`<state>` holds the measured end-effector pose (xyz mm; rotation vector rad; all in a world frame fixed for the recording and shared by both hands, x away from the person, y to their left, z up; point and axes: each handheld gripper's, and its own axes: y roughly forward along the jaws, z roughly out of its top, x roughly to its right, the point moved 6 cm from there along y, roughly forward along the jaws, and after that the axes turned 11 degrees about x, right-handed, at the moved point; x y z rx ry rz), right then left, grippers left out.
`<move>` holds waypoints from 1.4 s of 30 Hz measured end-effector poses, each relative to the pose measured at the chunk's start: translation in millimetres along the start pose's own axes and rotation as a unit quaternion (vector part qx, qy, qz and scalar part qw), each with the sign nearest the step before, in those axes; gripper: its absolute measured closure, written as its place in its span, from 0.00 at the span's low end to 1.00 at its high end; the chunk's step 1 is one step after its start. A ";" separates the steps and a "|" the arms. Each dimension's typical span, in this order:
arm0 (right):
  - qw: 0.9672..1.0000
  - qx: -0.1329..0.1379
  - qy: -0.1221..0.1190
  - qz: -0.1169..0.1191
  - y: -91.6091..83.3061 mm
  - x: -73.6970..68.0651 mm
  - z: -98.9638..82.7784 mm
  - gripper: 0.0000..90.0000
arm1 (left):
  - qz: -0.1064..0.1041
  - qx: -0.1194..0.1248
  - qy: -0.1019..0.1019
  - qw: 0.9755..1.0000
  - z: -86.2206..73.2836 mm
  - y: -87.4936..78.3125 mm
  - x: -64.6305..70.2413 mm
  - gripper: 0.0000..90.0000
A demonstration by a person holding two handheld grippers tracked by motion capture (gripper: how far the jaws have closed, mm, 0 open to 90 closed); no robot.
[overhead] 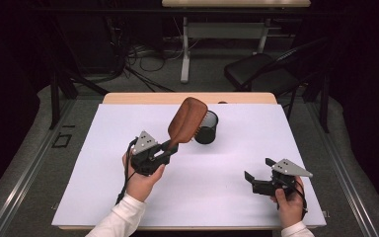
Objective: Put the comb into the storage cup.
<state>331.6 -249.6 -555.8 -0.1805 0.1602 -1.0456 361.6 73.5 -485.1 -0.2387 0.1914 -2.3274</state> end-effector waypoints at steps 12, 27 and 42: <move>1.000 0.004 0.005 0.009 0.6 -4.4 3.0 0.04 | -0.025 -0.015 0.008 1.000 -9.9 5.9 15.4 0.80; 1.000 0.005 0.012 0.028 2.5 -16.6 14.6 0.00 | -0.050 -0.026 0.006 0.998 -17.2 10.0 31.4 0.80; 0.997 -0.042 0.066 0.013 13.2 -21.5 31.0 0.00 | -0.064 -0.025 0.008 0.998 -17.4 10.1 39.6 0.80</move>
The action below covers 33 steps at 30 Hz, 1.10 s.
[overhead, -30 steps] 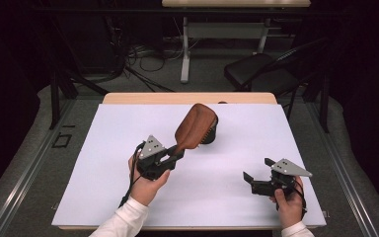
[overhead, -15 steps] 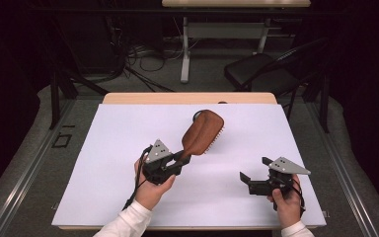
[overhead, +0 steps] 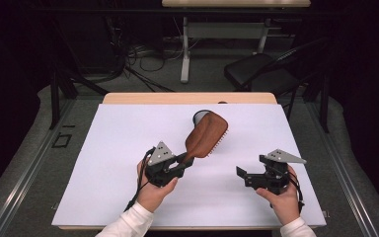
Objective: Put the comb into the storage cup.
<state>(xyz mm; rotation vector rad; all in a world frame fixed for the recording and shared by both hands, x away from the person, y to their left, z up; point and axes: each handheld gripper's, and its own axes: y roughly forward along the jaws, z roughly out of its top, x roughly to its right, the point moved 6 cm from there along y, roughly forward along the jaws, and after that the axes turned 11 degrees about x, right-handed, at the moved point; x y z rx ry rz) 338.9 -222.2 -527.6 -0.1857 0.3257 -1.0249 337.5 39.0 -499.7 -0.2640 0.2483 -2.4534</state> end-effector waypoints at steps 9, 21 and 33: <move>1.000 0.011 0.015 0.017 4.4 -4.0 22.6 0.03 | -0.002 0.001 0.004 1.000 0.0 -0.2 1.4 0.80; 0.997 -0.013 0.048 0.057 8.5 -13.3 49.0 0.05 | 0.001 0.005 0.004 1.000 0.2 -1.1 0.2 0.80; 0.987 -0.020 0.133 0.083 16.4 -13.6 63.1 0.07 | 0.001 0.005 0.002 1.000 -1.3 -0.7 -0.2 0.80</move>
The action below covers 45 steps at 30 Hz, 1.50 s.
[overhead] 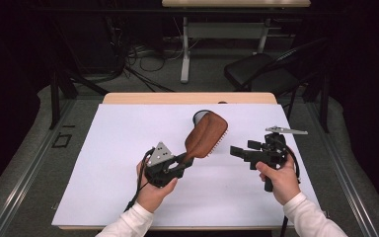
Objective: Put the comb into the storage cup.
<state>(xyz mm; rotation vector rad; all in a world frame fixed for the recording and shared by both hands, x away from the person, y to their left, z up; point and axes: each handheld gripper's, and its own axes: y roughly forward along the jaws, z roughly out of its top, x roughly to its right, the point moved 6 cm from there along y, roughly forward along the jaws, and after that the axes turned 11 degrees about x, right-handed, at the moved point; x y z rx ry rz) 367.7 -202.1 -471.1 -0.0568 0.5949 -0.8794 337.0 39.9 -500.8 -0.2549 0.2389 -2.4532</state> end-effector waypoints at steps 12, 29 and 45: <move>0.999 0.008 0.040 0.014 6.6 0.0 8.8 0.09 | -0.003 -0.001 -0.003 1.000 -1.2 1.1 0.9 0.80; 0.999 0.012 0.049 0.018 21.8 -4.4 15.8 0.12 | -0.009 -0.007 0.000 1.000 -4.6 4.2 5.8 0.80; 0.998 0.011 0.052 0.039 35.2 -19.2 16.1 0.15 | -0.018 -0.011 0.006 1.000 -7.4 7.0 12.9 0.80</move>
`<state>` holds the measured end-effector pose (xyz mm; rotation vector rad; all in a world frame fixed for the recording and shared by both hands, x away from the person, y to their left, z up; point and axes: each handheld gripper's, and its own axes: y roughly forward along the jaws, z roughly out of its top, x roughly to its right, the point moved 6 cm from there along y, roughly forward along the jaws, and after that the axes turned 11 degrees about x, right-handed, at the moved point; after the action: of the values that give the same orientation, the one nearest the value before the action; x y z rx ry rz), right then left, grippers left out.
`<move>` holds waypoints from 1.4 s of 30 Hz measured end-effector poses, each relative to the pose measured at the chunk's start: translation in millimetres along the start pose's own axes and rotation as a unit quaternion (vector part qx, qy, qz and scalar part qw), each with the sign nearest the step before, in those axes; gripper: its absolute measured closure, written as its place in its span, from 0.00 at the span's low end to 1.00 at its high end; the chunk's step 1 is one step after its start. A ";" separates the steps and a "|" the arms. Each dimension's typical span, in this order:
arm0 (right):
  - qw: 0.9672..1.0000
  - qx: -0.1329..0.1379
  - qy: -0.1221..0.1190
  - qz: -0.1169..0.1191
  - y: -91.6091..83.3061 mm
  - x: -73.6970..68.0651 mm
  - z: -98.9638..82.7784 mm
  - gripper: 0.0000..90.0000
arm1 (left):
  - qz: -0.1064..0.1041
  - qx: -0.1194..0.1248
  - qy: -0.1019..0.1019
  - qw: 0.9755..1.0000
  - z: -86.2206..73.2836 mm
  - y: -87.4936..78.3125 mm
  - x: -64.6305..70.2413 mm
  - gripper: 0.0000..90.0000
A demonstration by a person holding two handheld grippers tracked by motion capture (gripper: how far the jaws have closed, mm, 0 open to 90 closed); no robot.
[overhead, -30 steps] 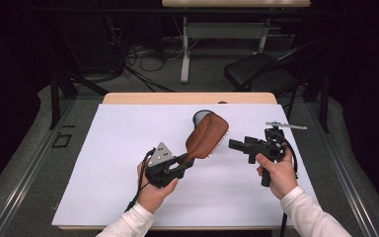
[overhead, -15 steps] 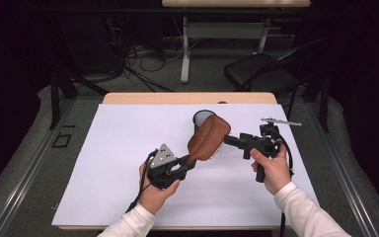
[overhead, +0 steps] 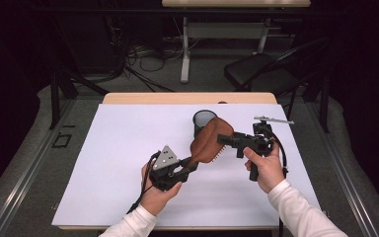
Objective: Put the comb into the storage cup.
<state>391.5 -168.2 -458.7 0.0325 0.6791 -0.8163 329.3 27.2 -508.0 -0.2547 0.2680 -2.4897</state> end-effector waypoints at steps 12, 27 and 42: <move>1.000 -0.003 0.007 0.011 6.0 -3.5 -1.9 0.16 | -0.006 -0.001 0.005 1.000 -0.7 1.6 4.6 0.80; 0.999 -0.013 0.022 0.025 11.6 -5.0 -5.3 0.16 | -0.010 -0.001 0.006 1.000 -1.2 2.5 7.7 0.80; 0.998 -0.019 0.043 0.039 20.6 -7.2 -10.3 0.17 | -0.010 0.000 0.005 1.000 -1.4 2.8 7.7 0.80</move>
<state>396.4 -146.2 -467.3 0.0596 0.7693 -0.7302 324.4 20.5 -509.1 -0.2470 0.2709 -2.5116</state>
